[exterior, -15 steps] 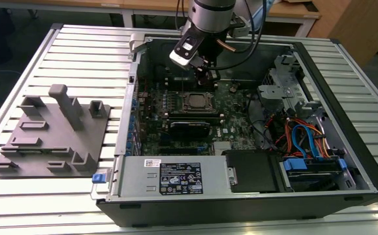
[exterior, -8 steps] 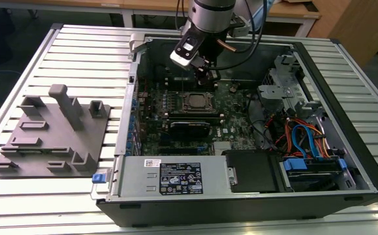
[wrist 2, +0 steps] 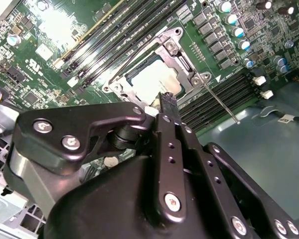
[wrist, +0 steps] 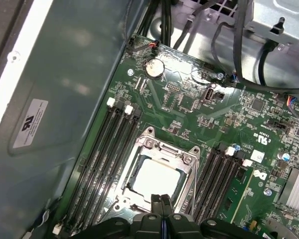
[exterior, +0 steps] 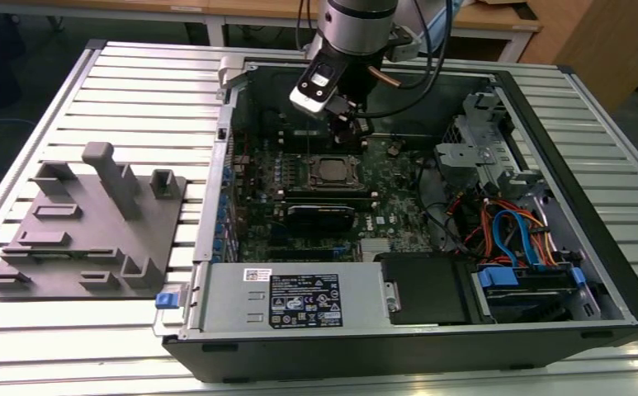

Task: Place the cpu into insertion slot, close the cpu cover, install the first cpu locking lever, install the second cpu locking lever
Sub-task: 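Install the first cpu locking lever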

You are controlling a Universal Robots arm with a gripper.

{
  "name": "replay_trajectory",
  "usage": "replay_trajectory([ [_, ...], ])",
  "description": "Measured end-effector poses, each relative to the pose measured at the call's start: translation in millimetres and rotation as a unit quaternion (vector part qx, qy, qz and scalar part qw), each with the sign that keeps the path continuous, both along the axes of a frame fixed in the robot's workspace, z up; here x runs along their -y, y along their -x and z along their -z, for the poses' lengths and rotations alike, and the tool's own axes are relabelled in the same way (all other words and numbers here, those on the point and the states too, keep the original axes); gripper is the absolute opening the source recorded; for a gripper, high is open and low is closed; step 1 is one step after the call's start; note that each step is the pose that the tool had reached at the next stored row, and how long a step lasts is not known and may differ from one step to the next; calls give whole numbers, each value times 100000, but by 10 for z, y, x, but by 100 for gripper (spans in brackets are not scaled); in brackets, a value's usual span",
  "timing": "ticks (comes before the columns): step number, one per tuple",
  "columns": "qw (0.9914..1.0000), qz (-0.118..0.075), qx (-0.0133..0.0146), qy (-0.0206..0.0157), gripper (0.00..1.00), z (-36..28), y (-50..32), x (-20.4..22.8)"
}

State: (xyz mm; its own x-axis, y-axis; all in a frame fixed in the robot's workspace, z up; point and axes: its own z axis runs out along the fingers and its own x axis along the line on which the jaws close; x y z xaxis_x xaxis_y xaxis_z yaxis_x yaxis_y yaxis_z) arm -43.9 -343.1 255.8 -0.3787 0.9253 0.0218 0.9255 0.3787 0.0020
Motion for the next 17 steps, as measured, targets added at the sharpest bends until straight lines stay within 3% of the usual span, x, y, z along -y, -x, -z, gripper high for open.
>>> replay_trajectory([
  [9, 99968, -2521, -3, 4, 10, 0, 0, 1],
  [17, 99880, -4892, -3, 5, 10, 0, 0, 1],
])
